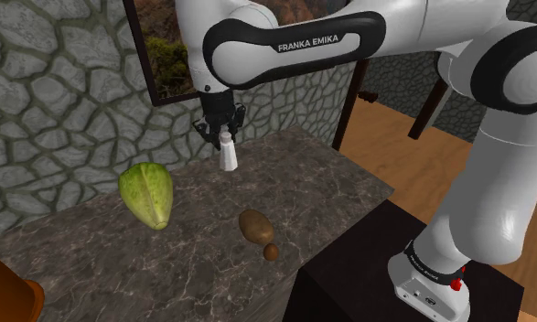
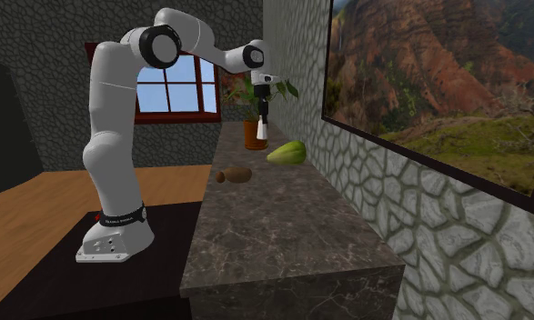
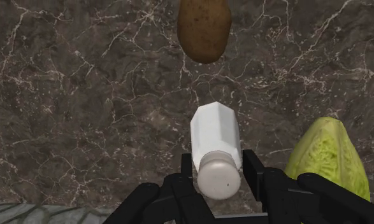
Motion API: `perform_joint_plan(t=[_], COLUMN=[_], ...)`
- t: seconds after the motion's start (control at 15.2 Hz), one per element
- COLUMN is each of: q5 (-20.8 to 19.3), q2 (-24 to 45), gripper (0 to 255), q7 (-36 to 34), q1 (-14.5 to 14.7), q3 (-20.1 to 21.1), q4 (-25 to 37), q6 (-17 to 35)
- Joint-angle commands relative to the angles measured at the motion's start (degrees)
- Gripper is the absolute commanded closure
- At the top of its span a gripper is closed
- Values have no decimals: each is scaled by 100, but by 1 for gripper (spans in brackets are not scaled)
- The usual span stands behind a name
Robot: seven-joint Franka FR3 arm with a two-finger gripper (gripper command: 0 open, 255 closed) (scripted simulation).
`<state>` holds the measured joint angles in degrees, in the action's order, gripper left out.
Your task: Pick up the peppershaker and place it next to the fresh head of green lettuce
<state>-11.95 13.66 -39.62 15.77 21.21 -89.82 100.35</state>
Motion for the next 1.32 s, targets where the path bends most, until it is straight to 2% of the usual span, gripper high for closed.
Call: perform_joint_plan(t=[0.0,0.2,1.25], q5=[-122,-356,-437], q2=[335,992,1078], gripper=[255,255,255], q7=[-242,-624,-811], q1=[200,626,540], q3=[66,148,90], q4=[437,1360,251], q6=[-158,-522,648])
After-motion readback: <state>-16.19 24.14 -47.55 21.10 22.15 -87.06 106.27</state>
